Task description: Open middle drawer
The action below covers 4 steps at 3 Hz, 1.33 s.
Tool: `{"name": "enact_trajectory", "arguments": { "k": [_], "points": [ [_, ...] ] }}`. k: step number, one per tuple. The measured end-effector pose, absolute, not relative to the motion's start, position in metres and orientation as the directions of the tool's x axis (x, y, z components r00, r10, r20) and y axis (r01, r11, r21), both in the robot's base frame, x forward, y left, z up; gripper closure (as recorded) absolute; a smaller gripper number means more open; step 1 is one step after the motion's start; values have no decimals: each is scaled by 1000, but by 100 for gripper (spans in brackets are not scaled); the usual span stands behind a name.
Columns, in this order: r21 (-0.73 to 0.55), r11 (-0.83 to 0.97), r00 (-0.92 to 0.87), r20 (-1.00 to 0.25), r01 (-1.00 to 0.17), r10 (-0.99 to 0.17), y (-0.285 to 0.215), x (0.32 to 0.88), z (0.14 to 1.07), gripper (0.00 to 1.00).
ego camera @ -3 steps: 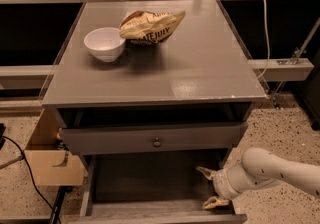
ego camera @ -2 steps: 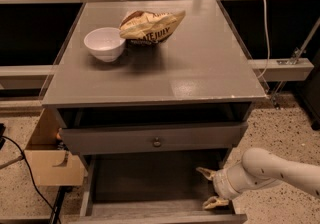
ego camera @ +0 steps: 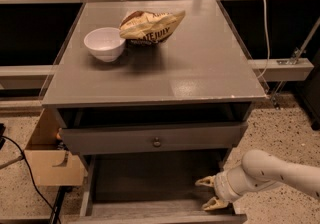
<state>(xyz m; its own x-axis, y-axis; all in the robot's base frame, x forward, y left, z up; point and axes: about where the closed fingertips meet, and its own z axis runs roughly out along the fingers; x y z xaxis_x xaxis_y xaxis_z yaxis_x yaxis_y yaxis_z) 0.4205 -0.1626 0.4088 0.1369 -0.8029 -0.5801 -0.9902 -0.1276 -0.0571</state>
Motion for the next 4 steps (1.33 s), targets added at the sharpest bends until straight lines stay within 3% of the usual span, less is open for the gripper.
{"name": "enact_trajectory", "arguments": {
  "k": [2, 3, 4],
  "points": [
    [-57, -128, 137, -580, -990, -803, -163, 420, 409, 81],
    [-57, -128, 137, -580, -990, -803, -163, 420, 409, 100],
    [-57, -128, 137, -580, -990, -803, -163, 420, 409, 100]
  ]
}}
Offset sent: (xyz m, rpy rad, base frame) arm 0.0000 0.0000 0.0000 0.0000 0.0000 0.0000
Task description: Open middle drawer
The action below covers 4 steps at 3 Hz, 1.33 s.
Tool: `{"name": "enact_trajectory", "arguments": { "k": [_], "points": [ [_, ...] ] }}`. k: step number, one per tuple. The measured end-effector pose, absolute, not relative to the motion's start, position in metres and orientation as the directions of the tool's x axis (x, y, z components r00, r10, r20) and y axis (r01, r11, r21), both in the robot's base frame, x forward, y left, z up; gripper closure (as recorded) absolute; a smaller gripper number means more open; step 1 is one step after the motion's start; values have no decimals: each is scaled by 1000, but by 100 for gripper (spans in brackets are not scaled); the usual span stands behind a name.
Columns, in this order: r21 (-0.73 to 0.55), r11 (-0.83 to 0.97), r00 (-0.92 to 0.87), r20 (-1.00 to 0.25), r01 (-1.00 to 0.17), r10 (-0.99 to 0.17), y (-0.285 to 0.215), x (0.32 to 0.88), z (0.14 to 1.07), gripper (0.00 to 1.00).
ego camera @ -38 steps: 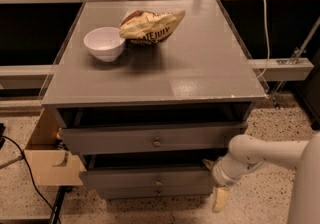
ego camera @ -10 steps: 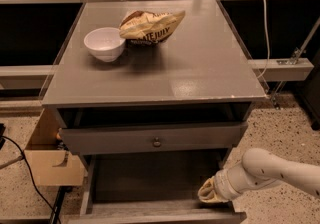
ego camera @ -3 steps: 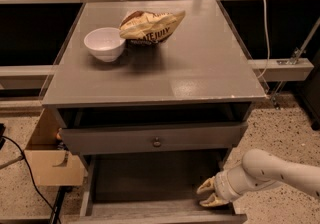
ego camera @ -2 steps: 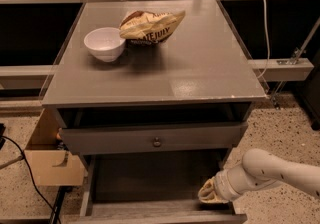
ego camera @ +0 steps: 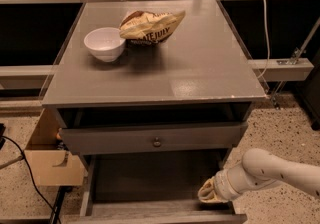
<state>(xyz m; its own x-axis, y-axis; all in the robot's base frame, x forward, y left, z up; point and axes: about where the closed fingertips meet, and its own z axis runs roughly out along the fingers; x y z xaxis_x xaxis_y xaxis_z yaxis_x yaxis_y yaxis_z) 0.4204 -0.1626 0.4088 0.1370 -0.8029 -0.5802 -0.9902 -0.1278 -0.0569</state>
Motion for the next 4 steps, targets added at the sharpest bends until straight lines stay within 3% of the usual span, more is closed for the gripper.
{"name": "enact_trajectory", "arguments": {
  "k": [4],
  "points": [
    [-43, -170, 161, -604, -985, -781, -160, 392, 400, 100]
  ]
}}
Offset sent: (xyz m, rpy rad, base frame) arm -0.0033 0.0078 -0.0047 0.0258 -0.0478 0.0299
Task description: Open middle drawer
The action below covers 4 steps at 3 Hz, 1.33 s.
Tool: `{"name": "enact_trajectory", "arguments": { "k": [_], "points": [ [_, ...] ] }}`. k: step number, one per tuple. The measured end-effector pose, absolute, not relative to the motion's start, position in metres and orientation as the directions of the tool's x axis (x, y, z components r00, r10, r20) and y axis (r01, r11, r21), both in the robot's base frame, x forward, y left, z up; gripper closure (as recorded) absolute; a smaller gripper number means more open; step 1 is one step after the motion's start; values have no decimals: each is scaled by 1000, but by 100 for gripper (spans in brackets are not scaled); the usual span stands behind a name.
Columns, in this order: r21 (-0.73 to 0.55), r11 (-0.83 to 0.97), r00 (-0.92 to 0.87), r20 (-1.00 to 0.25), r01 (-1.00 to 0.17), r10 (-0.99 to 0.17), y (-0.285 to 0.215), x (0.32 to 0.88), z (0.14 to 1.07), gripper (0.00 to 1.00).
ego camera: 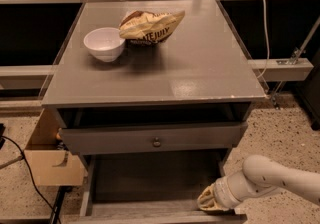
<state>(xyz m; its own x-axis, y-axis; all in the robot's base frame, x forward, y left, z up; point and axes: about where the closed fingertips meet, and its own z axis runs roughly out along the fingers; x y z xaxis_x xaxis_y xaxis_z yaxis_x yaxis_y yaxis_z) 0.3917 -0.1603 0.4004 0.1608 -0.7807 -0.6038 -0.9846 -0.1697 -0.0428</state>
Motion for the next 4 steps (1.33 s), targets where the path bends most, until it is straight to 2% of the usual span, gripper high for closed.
{"name": "enact_trajectory", "arguments": {
  "k": [4],
  "points": [
    [-2, -178, 144, -597, -984, -789, -169, 386, 402, 100]
  ]
}}
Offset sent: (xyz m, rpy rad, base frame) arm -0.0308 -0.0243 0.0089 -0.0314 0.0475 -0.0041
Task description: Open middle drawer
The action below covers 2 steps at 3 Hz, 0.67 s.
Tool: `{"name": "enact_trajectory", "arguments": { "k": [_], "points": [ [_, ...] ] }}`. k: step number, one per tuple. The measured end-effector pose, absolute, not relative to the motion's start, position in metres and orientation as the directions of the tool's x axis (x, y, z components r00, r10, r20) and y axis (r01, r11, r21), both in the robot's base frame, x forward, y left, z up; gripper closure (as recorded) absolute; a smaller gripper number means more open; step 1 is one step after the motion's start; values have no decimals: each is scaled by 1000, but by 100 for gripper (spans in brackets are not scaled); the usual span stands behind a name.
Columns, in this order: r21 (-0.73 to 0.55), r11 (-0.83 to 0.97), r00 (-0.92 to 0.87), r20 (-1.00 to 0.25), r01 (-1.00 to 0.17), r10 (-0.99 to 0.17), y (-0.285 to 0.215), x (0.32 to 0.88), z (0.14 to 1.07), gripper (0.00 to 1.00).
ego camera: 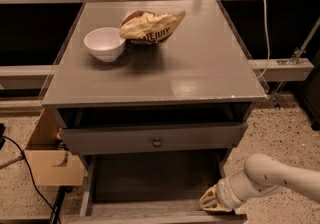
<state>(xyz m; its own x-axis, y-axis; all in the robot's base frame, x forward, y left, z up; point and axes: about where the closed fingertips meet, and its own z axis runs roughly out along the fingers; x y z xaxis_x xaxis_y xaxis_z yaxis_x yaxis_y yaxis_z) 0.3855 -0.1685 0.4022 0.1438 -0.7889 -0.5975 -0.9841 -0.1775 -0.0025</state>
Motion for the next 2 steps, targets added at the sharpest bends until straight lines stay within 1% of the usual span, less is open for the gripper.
{"name": "enact_trajectory", "arguments": {
  "k": [2],
  "points": [
    [13, -181, 138, -594, -983, -793, -170, 388, 402, 100]
  ]
}}
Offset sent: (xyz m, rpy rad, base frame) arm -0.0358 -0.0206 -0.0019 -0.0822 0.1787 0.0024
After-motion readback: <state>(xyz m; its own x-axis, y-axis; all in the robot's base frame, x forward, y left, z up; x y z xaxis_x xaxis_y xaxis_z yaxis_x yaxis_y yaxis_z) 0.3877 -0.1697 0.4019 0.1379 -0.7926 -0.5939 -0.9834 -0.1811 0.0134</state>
